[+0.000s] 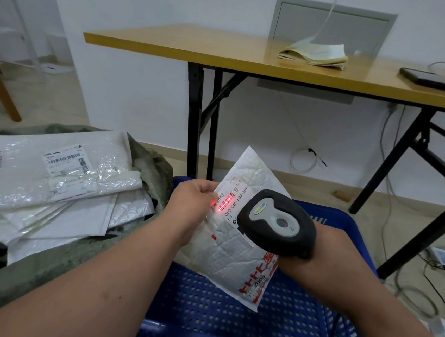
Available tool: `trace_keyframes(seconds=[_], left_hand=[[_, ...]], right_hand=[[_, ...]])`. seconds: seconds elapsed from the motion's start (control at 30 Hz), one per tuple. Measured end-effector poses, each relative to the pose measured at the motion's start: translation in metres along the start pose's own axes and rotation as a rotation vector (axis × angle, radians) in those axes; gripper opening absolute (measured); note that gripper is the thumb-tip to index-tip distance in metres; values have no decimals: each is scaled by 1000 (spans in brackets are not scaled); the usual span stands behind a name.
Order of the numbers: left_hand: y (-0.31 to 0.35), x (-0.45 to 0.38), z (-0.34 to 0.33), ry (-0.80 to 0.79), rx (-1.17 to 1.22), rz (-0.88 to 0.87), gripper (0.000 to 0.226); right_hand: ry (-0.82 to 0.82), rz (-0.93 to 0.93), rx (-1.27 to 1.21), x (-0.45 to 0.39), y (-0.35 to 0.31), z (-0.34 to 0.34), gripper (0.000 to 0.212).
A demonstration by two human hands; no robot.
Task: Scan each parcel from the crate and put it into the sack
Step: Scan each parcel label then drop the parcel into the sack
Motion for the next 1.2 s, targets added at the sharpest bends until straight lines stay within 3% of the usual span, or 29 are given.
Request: trace_keyframes(seconds=[0.2, 0.4, 0.57, 0.77, 0.9, 1.0, 1.07, 1.2], left_hand=[[1, 4, 10, 2, 44, -22, 30], [19, 13, 51, 107, 301, -83, 25], [38, 23, 116, 281, 597, -78, 24], [54, 26, 222, 588, 843, -148, 44], [50, 30, 282, 996, 668, -195, 44], [34, 32, 311, 1119, 500, -123, 36], [13, 26, 327, 1074, 324, -7, 34], [-14, 11, 333, 745, -66, 260, 36]], right_hand=[[63, -12, -36, -5, 1, -2, 17], [236, -93, -132, -16, -4, -2, 12], [325, -180, -321, -30, -26, -10, 11], [259, -197, -458, -59, -73, -40, 15], [186, -140, -494, -78, -107, -55, 14], [163, -113, -459, -90, -124, -63, 17], [144, -116, -435, -95, -131, -69, 17], [95, -158, -425, -97, -135, -76, 18]])
Point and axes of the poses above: each hand's wrist, its own x-axis away from the middle knuckle, its own z-axis out of the back of the hand, y = z × x, the point moved 3 cm from there along -x, towards the middle knuckle, and after that the axes turned 6 degrees about z, right-handed, at the moved point
